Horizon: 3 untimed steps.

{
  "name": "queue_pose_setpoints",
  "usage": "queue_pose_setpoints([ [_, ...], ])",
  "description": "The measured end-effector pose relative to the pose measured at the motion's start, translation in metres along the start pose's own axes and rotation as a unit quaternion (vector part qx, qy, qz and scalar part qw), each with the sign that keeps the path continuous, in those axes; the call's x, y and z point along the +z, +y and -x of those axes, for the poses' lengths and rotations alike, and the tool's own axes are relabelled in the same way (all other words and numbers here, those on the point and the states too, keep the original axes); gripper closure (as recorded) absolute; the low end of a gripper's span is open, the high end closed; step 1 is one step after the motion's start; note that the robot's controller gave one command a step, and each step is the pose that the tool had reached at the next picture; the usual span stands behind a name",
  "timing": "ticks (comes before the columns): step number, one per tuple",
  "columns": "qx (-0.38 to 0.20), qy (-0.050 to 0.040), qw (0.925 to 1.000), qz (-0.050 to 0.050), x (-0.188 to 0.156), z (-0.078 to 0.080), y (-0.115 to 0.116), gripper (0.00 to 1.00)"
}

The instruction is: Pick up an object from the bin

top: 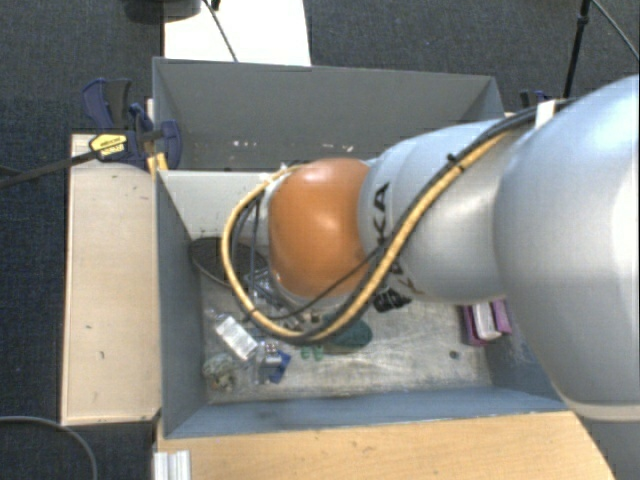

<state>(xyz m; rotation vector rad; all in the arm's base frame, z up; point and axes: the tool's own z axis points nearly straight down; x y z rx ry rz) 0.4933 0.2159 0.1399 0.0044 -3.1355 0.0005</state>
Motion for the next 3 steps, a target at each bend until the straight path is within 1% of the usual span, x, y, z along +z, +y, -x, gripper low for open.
queue_pose_setpoints([
  [1, -0.028, -0.0011, 0.9996, -0.001, 0.068, -0.006, 0.016, 0.0],
  [2, -0.024, -0.0043, 0.9997, 0.0, 0.064, -0.004, 0.016, 1.0],
  [3, -0.098, -0.0087, 0.9952, 0.001, -0.114, 0.014, -0.033, 1.0],
])
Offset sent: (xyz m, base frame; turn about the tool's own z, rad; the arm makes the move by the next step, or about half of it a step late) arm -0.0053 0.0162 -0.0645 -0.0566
